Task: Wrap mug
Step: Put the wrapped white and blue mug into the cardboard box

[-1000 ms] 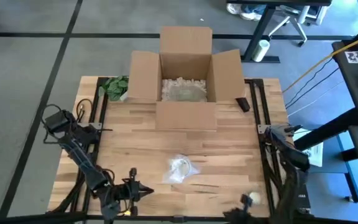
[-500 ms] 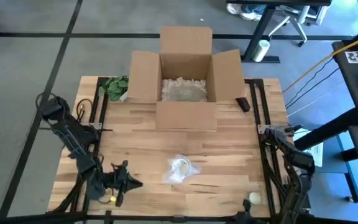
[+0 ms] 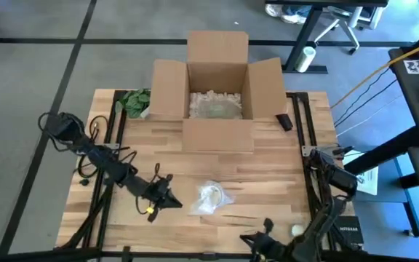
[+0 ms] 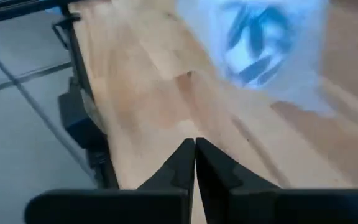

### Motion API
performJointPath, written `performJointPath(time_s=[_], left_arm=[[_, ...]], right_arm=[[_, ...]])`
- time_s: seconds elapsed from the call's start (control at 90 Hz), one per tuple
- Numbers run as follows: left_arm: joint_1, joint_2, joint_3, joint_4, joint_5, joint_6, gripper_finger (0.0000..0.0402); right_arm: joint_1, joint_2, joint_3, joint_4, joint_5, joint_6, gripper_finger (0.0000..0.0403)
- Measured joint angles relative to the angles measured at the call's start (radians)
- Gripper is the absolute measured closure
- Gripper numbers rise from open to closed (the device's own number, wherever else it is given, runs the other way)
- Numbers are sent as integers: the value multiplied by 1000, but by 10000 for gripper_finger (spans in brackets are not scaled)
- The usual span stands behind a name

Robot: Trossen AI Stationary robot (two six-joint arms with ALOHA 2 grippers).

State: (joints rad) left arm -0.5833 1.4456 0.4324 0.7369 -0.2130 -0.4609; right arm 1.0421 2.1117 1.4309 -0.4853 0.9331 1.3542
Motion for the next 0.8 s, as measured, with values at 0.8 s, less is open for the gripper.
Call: performJointPath(time_s=[0.8], left_arm=[[120,-82,0,-98,47,79,402]], right_arm=[[-293,-265,-1015,1533,-494,-639,403]])
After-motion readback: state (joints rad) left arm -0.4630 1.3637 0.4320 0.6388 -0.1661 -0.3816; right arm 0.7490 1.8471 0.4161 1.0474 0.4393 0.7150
